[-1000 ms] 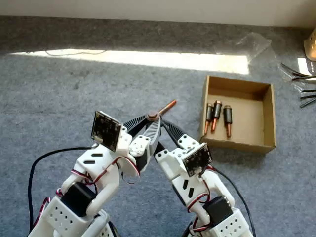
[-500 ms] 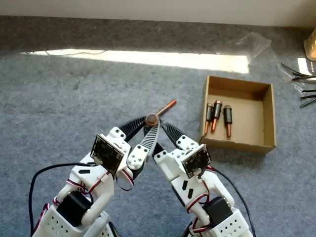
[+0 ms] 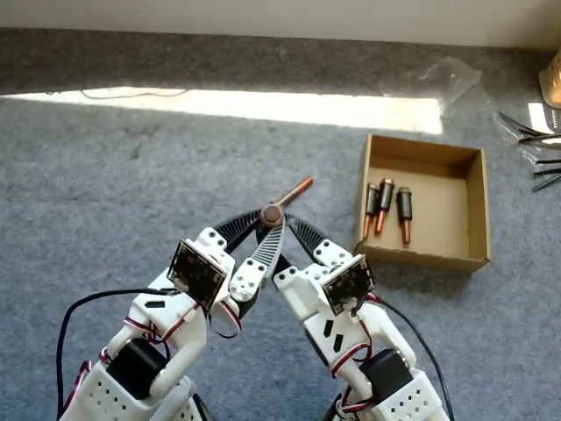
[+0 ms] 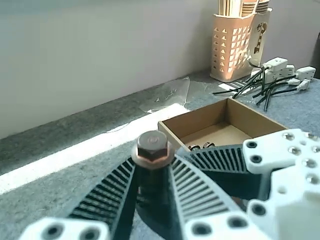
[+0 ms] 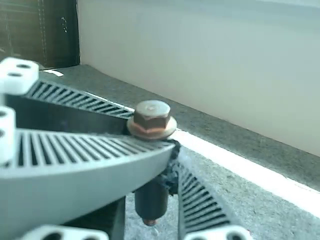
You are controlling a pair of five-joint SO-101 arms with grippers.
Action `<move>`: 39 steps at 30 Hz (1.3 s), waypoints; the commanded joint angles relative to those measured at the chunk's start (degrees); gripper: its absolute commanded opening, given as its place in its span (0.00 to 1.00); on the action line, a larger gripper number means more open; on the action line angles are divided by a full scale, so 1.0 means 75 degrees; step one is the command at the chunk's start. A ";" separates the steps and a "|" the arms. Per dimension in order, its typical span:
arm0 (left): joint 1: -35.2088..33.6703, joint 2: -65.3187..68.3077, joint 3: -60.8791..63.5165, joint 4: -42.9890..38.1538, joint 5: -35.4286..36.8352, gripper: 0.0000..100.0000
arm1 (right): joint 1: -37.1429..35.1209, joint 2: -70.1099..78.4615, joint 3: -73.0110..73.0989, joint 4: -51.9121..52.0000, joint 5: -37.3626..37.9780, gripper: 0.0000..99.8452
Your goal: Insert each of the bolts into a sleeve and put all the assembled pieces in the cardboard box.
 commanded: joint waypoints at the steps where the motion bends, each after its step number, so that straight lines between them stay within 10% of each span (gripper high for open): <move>1: -0.0053 -0.0193 -0.0076 -0.0199 -0.0070 0.01 | 0.0135 -0.0053 0.1108 -0.0018 -0.0047 0.01; 23: -0.0627 -0.0205 0.0217 -0.0188 -0.0070 0.26 | 0.0135 -0.0053 0.1108 -0.0018 -0.0047 0.01; 39: -0.0182 -0.0275 -0.0135 0.0082 -0.0082 0.27 | 0.0135 -0.0053 0.1108 -0.0018 -0.0035 0.01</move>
